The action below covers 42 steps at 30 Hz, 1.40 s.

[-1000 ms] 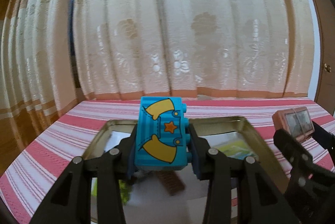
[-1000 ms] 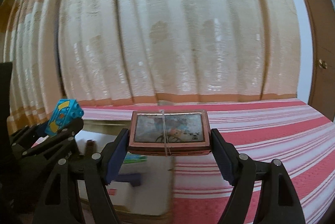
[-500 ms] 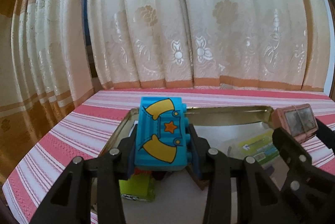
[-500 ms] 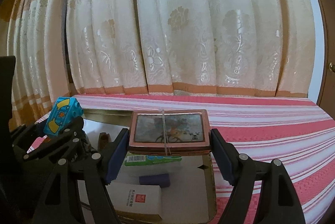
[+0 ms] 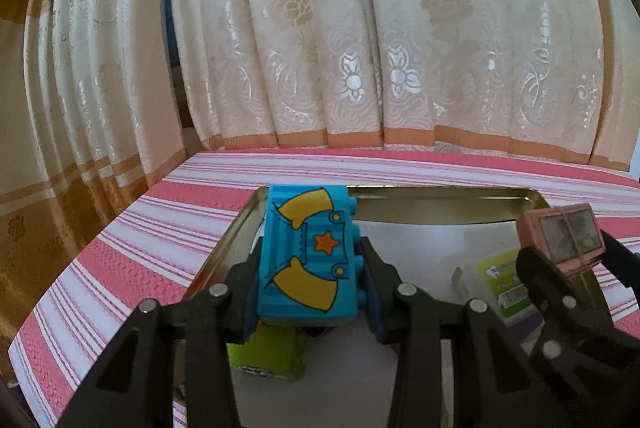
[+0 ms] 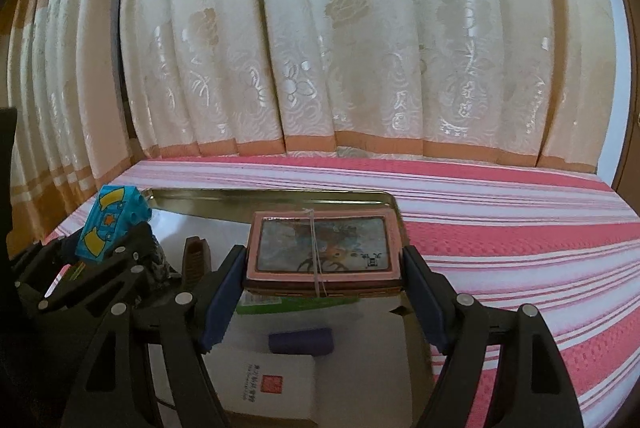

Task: Organize rigid objects
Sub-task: 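Open both tools to drop the blue brick and picture box into the tray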

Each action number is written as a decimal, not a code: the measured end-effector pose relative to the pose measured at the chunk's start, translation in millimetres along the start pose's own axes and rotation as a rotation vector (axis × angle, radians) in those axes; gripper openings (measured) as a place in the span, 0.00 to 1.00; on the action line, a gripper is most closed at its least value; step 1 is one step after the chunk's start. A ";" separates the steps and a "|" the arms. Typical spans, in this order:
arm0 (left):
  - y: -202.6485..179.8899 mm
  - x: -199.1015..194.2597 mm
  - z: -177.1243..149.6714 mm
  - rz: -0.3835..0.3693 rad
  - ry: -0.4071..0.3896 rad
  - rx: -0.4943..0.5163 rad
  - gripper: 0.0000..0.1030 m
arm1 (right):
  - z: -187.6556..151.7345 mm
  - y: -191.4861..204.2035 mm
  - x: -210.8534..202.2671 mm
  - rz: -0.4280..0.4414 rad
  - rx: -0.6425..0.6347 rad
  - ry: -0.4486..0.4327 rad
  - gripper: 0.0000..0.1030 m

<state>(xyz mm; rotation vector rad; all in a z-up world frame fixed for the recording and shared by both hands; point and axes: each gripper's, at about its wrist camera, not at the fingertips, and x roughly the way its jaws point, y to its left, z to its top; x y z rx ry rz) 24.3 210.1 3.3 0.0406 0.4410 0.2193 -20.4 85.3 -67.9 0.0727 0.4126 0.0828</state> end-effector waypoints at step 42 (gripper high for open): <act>5.8 -7.6 0.3 -0.026 -0.056 -0.050 1.00 | -0.9 -26.6 -21.4 0.029 0.120 -0.142 0.90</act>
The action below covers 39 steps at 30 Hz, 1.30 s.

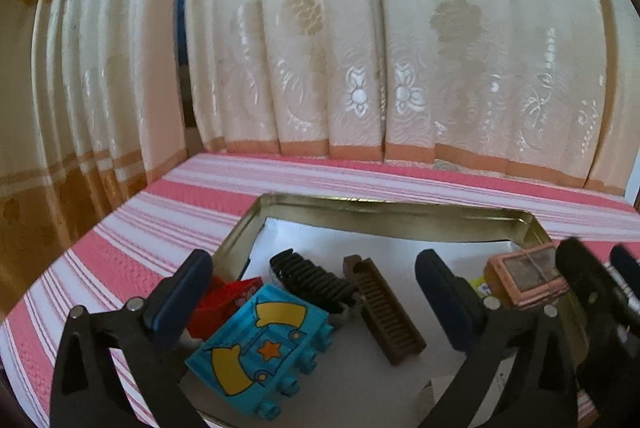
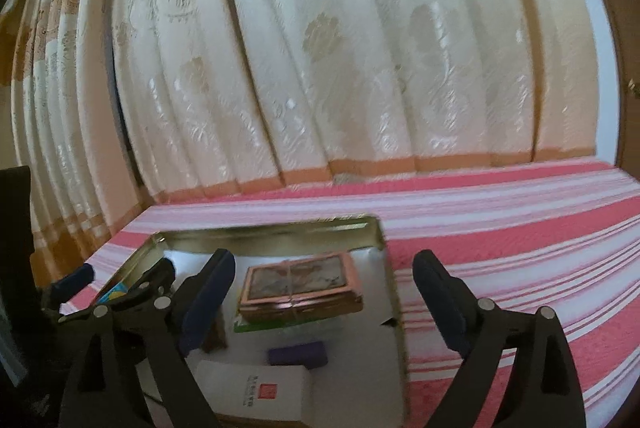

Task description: Organize rigid objects

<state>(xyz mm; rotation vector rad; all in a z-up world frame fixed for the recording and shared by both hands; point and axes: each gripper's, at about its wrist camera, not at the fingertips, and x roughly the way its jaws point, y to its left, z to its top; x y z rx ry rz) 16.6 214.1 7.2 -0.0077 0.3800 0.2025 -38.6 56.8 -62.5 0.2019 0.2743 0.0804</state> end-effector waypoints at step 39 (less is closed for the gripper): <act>-24.7 -30.6 -6.9 0.030 -0.095 0.101 1.00 | 1.4 -14.3 -26.0 -0.101 -0.036 -0.106 0.92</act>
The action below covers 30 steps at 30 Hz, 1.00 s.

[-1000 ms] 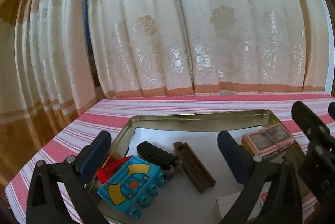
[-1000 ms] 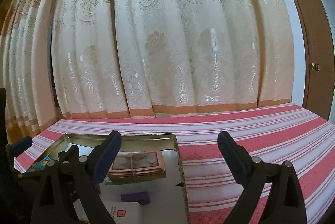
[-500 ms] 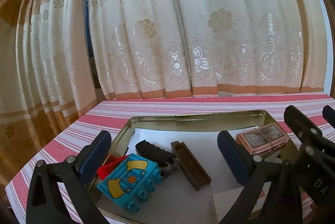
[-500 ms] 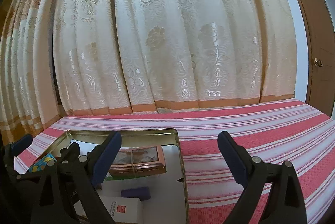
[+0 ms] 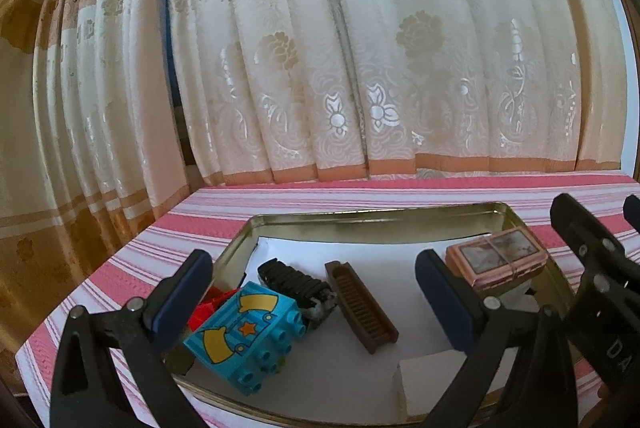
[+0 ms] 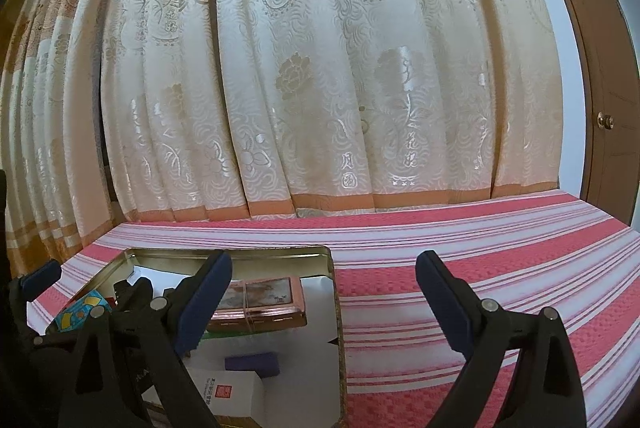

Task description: Organize rigid objects

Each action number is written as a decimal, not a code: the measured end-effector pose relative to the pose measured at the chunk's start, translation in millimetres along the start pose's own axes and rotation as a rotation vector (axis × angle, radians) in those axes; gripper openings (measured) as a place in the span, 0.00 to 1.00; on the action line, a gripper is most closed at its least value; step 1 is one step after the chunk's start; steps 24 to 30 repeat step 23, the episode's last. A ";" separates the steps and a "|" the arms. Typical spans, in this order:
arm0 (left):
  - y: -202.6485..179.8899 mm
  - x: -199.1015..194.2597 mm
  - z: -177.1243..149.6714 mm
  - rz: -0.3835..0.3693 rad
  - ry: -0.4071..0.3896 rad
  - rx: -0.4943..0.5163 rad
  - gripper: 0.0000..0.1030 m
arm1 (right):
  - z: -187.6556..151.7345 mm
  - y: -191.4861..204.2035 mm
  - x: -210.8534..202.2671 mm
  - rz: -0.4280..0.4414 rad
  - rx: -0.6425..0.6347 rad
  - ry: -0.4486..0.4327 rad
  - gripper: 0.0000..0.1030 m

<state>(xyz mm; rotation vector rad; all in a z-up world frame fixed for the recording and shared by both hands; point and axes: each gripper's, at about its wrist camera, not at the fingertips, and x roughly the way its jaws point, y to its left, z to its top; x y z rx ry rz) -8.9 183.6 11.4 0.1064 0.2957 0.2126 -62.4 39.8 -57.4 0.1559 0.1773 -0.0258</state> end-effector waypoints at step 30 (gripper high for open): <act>-2.4 -7.0 -1.1 0.041 -0.022 0.024 1.00 | -0.1 -1.3 -4.4 0.000 0.000 0.004 0.92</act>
